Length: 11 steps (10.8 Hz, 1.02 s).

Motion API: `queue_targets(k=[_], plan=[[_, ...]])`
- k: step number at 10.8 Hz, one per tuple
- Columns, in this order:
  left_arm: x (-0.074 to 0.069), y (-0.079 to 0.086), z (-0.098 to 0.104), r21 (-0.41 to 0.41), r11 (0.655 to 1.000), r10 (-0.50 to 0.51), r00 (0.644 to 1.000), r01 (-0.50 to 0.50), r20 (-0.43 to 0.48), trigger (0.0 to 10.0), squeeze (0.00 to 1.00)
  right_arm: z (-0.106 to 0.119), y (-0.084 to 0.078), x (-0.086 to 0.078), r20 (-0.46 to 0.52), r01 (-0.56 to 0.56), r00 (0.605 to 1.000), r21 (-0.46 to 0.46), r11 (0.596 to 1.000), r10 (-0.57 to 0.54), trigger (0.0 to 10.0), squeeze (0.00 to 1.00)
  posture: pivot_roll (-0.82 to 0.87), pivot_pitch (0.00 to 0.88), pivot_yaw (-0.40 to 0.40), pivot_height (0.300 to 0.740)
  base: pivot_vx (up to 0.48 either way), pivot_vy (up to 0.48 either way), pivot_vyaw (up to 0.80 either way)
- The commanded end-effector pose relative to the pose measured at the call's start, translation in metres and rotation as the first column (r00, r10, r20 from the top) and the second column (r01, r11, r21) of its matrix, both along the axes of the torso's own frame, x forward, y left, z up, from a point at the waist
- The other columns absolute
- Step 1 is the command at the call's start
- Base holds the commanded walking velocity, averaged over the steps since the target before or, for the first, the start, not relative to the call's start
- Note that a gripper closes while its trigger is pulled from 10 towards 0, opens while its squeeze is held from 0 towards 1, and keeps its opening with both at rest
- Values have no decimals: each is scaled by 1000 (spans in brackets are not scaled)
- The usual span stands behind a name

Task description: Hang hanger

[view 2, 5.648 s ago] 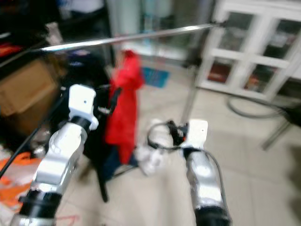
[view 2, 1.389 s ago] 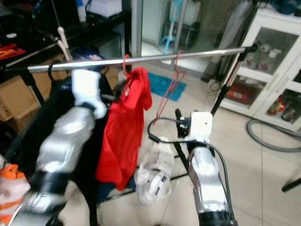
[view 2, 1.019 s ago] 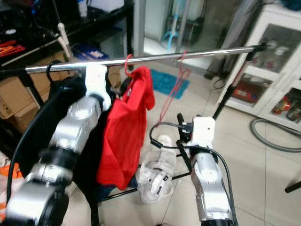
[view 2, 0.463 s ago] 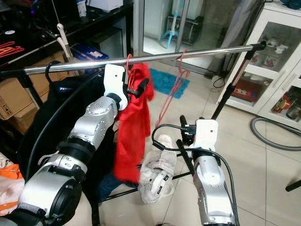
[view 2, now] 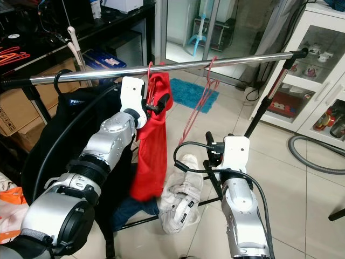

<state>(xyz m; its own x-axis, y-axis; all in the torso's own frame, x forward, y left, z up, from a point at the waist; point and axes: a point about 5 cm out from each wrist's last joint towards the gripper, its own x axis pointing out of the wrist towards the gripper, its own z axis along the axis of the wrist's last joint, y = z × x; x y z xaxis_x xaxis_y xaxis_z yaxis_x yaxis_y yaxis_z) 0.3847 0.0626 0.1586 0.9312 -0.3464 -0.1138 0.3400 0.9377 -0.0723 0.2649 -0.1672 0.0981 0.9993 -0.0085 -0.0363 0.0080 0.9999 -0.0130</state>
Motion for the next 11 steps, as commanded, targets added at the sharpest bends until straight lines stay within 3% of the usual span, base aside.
queue_targets(k=[1,4,7,9,11], plan=[[3,-3,3,15,1000,-9,1000,9,8,39,0,2,-2,0,4,6,1000,-3,1000,-6,10000,0,-67,0,-1,740,0,0,0],[6,-6,7,24,999,-38,999,37,18,0,0,1,-2,-1,-2,6,1000,1,1000,-6,10000,0,-77,0,5,740,0,0,0],[1,-26,9,3,992,-128,991,128,25,0,0,1,-4,-1,-5,12,1000,7,1000,-12,10000,0,-80,0,7,740,0,0,0],[-1,-29,3,-5,990,-140,990,140,-5,0,0,1,-3,0,-5,11,1000,10,1000,-11,10000,0,-78,0,6,740,0,0,0],[-2,-27,-7,-71,989,-134,988,129,-74,0,0,1,-2,1,-6,6,1000,13,1000,-5,10000,0,-78,0,2,740,0,0,0]])
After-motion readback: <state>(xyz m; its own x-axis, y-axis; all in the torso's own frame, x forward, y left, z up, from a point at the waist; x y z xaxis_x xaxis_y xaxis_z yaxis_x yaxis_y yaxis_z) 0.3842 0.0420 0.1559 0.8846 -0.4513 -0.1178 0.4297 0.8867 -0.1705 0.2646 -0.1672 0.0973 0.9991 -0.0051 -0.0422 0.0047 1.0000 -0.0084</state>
